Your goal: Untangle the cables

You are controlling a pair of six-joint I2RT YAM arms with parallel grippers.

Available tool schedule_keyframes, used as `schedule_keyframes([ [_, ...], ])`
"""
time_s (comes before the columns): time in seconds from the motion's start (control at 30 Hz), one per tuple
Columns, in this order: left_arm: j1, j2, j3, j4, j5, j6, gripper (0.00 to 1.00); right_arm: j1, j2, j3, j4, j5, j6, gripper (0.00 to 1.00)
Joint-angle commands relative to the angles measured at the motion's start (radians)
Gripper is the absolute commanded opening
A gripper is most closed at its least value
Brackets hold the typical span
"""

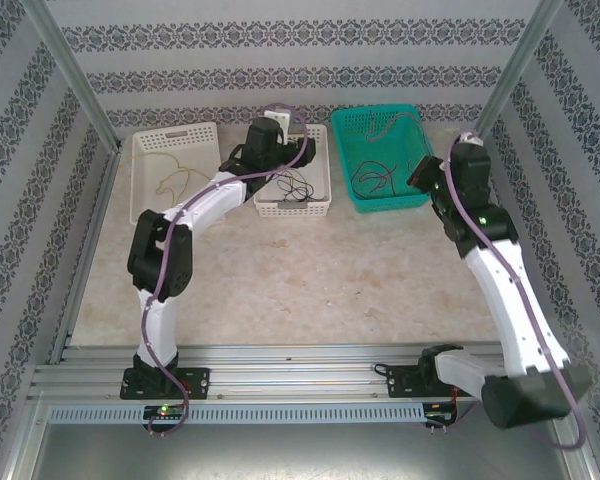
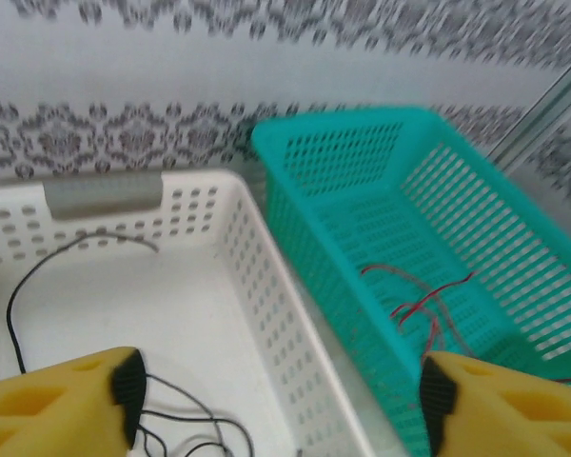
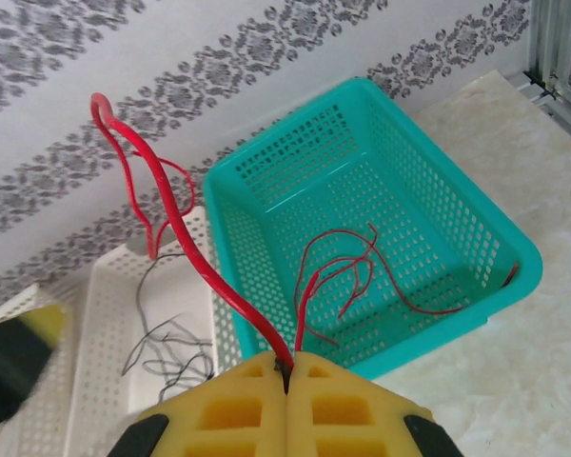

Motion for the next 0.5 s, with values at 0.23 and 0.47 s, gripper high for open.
schedule_keyframes([
  [0.23, -0.069, -0.352, -0.217, 0.022, -0.097, 0.006, 0.99, -0.038, 0.469, 0.260, 0.039, 0.019, -0.059, 0.00],
  [0.47, -0.112, -0.583, -0.466, 0.032, -0.194, -0.030, 1.00, -0.047, 0.759, 0.467, -0.059, 0.041, -0.101, 0.00],
])
